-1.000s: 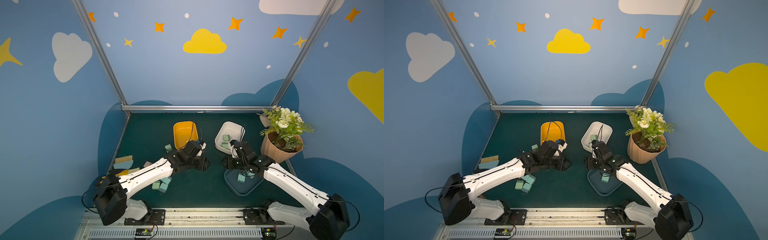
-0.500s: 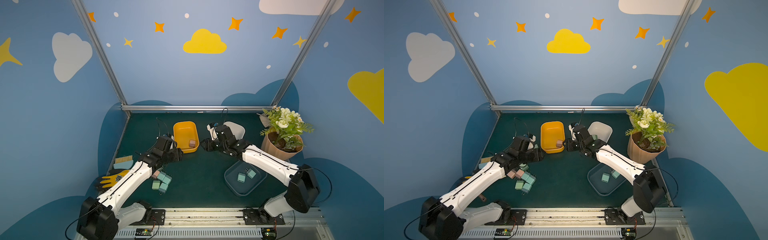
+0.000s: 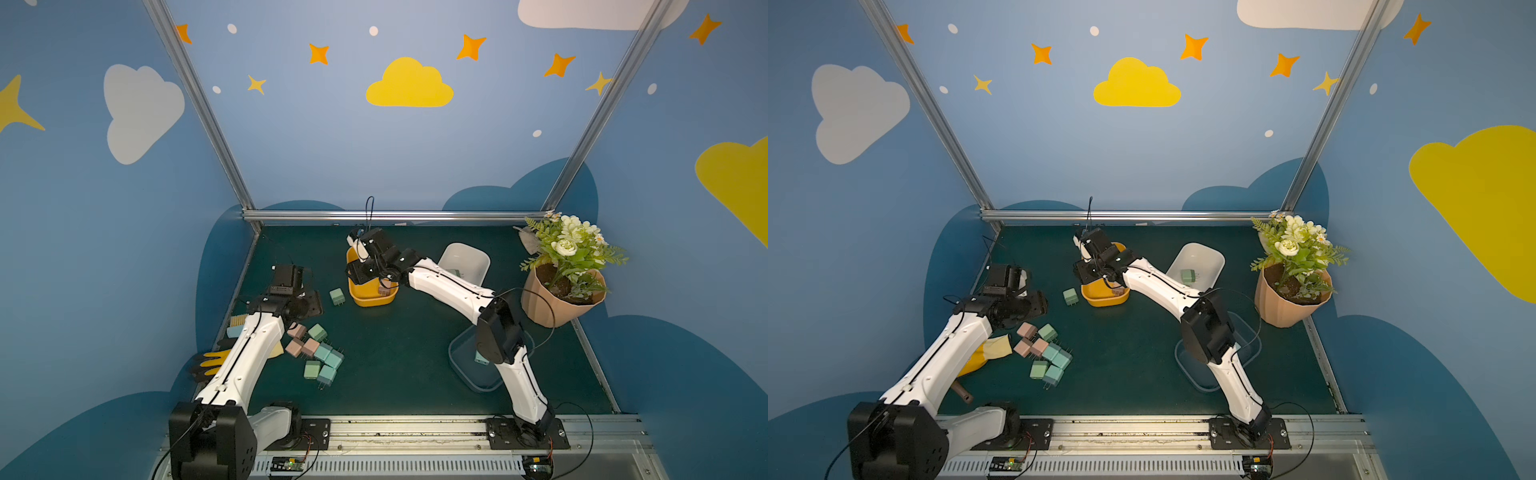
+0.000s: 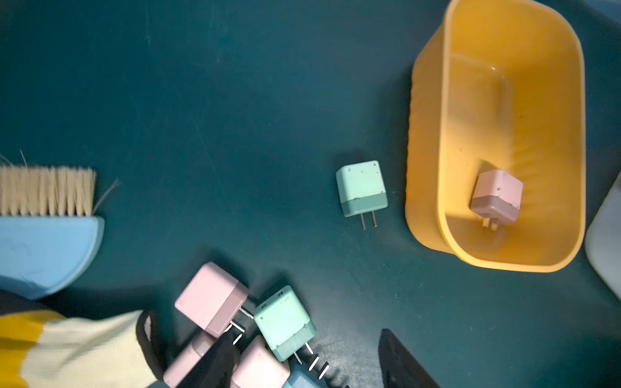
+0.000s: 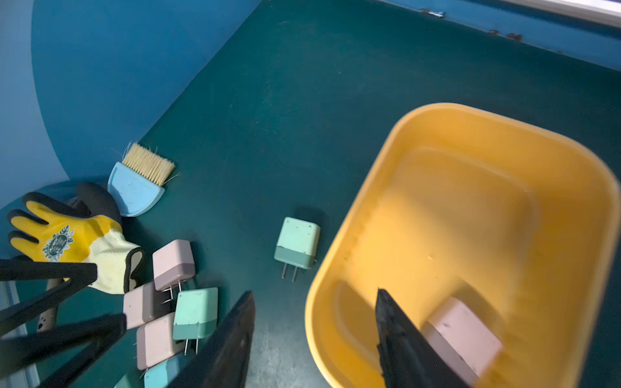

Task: Place the plugs by color into the storage box
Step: Pick up the plug from the center of the board.

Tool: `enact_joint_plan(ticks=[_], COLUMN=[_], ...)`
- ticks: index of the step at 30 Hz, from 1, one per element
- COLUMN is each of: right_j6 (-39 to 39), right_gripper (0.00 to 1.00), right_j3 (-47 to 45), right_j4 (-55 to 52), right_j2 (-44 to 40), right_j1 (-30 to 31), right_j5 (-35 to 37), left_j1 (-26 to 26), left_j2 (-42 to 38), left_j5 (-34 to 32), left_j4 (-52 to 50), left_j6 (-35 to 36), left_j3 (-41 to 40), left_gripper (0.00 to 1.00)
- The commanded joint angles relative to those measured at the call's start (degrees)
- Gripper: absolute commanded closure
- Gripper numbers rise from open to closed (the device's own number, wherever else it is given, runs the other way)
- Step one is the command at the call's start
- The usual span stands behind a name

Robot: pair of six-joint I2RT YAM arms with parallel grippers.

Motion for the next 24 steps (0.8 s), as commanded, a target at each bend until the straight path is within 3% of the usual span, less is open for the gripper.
enact_joint_plan(ticks=[1,14,18,24], right_j6=[-2.38,-1.98,-1.16,-2.17], right_gripper=[0.41,0.40,0.39,0.35], right_j3=[3.55,15.74,18.29,18.33], right_j4=[-5.20,-5.35,-5.15,-3.67], right_j2=[3.39,16.61,19.57,21.51], right_j1=[0.95,5.72,7.13,8.65], right_j5=[-0.03,-1.37,3.15,11.75], left_j1=[-1.47,-3.90,-4.96,-6.38], left_j2=[-2.54,-19.70,-22.36,-26.30], left_j5=[-4.47,-7.33,-7.67,-0.67], left_j4=[-0.24,-4.89,-4.75,-4.52], left_j6=[6.22,1.71,2.17,1.08], left_j3=[-1.35,-9.25,-9.24,-8.94], left_gripper=[0.31,0.32,0.31,0.27])
